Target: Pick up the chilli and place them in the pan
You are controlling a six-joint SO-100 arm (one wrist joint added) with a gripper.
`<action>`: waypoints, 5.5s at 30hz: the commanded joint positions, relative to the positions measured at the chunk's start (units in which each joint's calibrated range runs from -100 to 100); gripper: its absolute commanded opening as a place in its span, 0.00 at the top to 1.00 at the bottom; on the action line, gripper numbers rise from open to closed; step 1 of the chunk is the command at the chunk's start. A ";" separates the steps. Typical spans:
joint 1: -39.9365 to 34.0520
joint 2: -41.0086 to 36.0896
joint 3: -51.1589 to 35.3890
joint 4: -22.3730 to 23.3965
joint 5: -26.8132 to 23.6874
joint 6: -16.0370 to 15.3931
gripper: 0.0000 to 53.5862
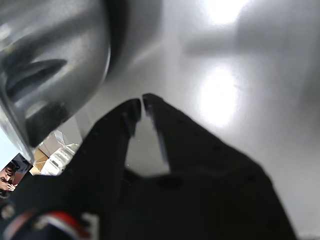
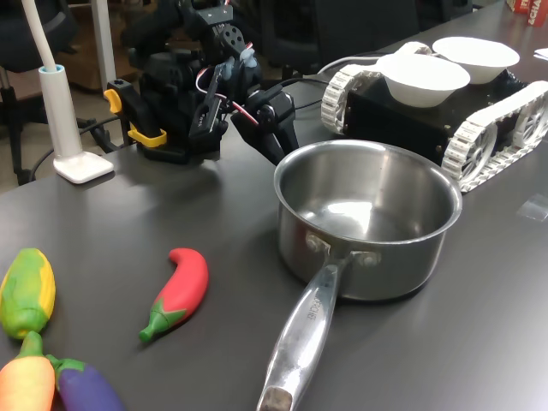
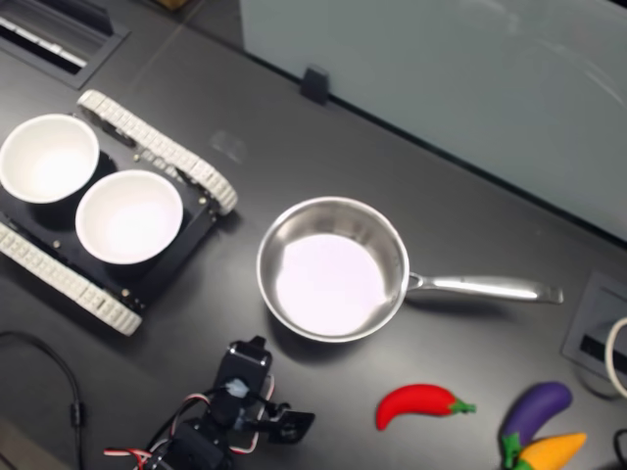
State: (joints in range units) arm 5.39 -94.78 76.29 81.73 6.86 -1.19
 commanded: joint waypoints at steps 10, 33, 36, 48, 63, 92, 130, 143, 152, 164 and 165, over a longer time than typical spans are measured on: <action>-5.85 -0.75 -2.46 0.88 1.56 1.45 1.00; -6.19 0.94 -3.19 0.79 1.66 2.20 1.00; -6.77 1.53 -4.37 1.56 2.15 2.20 1.00; -4.82 7.27 -12.09 8.64 4.49 2.20 1.00; 6.99 18.82 -25.27 10.77 8.79 2.29 1.00; 29.13 35.44 -71.61 17.17 10.11 1.45 1.00; 64.56 70.87 -89.60 5.05 19.78 -13.09 0.96; 70.53 81.50 -93.51 4.20 26.08 -18.13 0.68; 73.62 86.98 -93.15 4.29 33.41 -19.56 0.50; 74.77 95.92 -93.78 4.80 41.42 -20.15 0.40; 74.54 96.76 -94.05 4.97 41.66 -19.90 0.40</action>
State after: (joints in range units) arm 79.87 1.43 -11.95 88.70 47.16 -20.75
